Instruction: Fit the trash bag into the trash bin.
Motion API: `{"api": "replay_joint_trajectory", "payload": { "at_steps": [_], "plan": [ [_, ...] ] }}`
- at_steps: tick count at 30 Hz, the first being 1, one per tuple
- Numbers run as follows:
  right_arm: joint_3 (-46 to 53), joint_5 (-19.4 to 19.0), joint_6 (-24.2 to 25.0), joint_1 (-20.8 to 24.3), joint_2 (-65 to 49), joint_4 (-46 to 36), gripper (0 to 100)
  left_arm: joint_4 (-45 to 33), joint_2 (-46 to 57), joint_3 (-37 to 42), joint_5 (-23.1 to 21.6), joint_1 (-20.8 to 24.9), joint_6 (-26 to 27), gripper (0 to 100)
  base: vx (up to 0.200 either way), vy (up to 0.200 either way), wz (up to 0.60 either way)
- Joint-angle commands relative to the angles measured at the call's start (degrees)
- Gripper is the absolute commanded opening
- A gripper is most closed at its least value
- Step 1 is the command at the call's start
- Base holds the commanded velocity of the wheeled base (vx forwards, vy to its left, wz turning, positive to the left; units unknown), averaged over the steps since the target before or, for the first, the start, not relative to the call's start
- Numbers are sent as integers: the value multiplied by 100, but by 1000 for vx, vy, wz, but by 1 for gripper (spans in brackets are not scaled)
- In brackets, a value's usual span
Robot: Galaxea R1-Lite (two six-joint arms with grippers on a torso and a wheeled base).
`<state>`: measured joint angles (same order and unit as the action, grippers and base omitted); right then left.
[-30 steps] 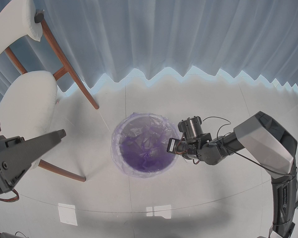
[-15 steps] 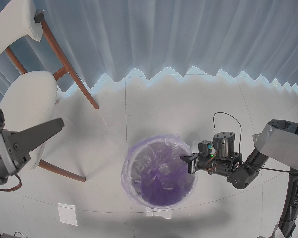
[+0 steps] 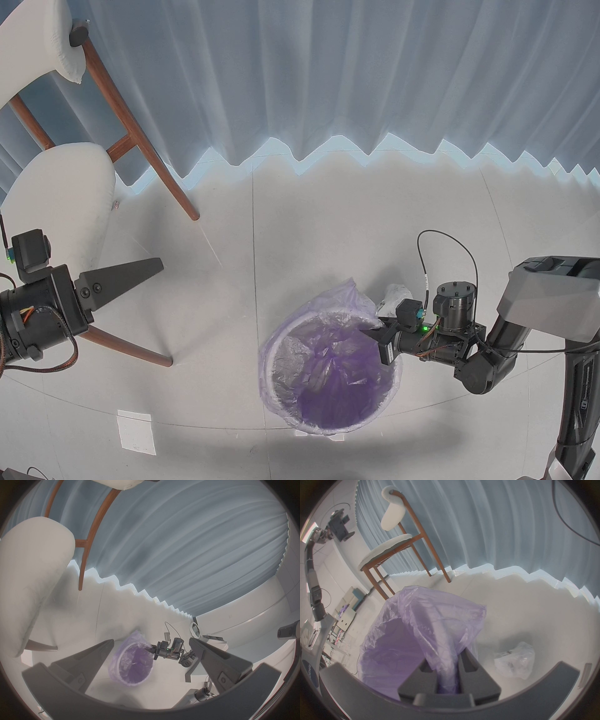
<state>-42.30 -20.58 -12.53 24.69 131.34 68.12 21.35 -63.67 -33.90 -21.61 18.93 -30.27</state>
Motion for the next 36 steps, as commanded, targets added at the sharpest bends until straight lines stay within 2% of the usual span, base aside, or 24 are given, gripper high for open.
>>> {"api": "replay_joint_trajectory", "payload": {
  "at_steps": [1, 5, 9, 11, 12, 16, 18, 30, 32, 33, 35, 36],
  "plan": [
    [-252, -157, -30, 54, 419, 79, 100, -8, -102, 24, -1, 23, 3, 100, 0, 0, 0],
    [-375, -183, 84, 151, 375, 184, 100, -8, -146, 77, -1, 49, 12, 100, 0, 0, 0],
    [-375, -192, 568, 151, 392, 746, 100, -8, -260, 77, -1, 49, 3, 100, 0, 0, 0],
    [-358, -289, 735, 124, 392, 1080, 100, -8, -321, 77, -10, 32, 3, 100, 0, 0, 0],
    [-323, -500, 831, 71, 357, 1327, 100, -8, -418, 77, -10, 23, -14, 100, 0, 0, 0],
    [-182, -807, 910, -210, 137, 1599, 100, -8, -761, 86, -18, -21, -84, 100, 0, 0, 0],
    [-77, -834, 963, -306, -30, 1599, 100, -8, -919, 112, -27, -56, -137, 100, 0, 0, 0],
    [398, -790, 2211, -720, -812, 2179, 100, 309, -2396, 437, -159, -373, -102, 100, 0, 0, 0],
    [679, -702, 2791, -851, -1155, 2179, 100, 766, -2694, 683, -458, -452, -102, 100, 0, 0, 0],
    [697, -693, 2835, -860, -1181, 2179, 100, 792, -2703, 701, -484, -452, -102, 100, 0, 0, 0],
    [846, -509, 3758, -983, -1673, 2179, 100, 1443, -2949, 1044, -783, -522, -84, 100, 0, 0, 0],
    [864, -447, 4013, -1010, -1787, 2170, 100, 1583, -3020, 1105, -809, -522, -67, 100, 0, 0, 0]
  ]
}}
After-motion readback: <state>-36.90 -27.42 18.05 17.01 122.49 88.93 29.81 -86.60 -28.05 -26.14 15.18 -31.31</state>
